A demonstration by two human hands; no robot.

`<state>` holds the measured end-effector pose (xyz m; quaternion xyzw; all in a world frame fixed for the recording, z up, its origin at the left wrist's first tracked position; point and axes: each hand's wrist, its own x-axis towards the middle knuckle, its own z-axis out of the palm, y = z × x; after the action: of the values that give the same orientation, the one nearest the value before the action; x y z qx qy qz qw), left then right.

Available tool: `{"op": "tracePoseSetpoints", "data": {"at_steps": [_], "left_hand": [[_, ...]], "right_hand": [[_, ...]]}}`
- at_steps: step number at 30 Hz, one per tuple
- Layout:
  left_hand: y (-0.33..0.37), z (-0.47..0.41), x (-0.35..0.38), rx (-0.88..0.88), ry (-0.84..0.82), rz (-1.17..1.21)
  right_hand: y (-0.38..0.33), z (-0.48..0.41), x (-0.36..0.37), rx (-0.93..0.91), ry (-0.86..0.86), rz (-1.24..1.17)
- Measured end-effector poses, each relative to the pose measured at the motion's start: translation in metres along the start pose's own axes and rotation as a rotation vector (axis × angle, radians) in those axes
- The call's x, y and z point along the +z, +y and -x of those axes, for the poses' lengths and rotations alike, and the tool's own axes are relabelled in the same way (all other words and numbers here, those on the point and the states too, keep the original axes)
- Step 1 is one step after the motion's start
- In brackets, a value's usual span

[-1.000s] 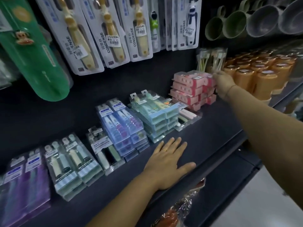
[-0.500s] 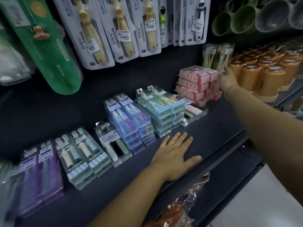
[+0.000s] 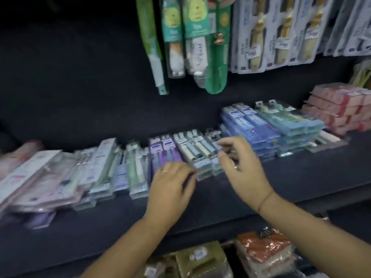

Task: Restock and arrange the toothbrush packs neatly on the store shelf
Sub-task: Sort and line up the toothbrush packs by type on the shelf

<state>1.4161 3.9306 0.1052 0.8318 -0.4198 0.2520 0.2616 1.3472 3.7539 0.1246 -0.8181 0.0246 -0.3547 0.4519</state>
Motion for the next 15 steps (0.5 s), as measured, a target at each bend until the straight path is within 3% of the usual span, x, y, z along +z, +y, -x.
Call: {"op": "tracePoseSetpoints", "data": {"at_steps": [3, 5, 8, 12, 15], "left_hand": [[-0.067, 0.045, -0.045, -0.249, 0.073, -0.285], [-0.102, 0.064, -0.061, -0.374, 0.01, -0.432], [-0.131, 0.075, -0.073, -0.454, -0.071, -0.51], [-0.136, 0.076, -0.072, -0.462, -0.038, -0.537], [-0.137, 0.078, -0.071, -0.491, 0.027, -0.539]], "right_hand": [[-0.027, 0.014, 0.067, 0.021, -0.227, -0.028], [-0.036, 0.02, 0.107, 0.052, -0.387, 0.029], [-0.045, 0.024, 0.156, 0.052, -0.495, 0.135], [-0.047, 0.03, 0.191, -0.059, -0.509, 0.436], [-0.045, 0.035, 0.197, -0.149, -0.345, 0.544]]}}
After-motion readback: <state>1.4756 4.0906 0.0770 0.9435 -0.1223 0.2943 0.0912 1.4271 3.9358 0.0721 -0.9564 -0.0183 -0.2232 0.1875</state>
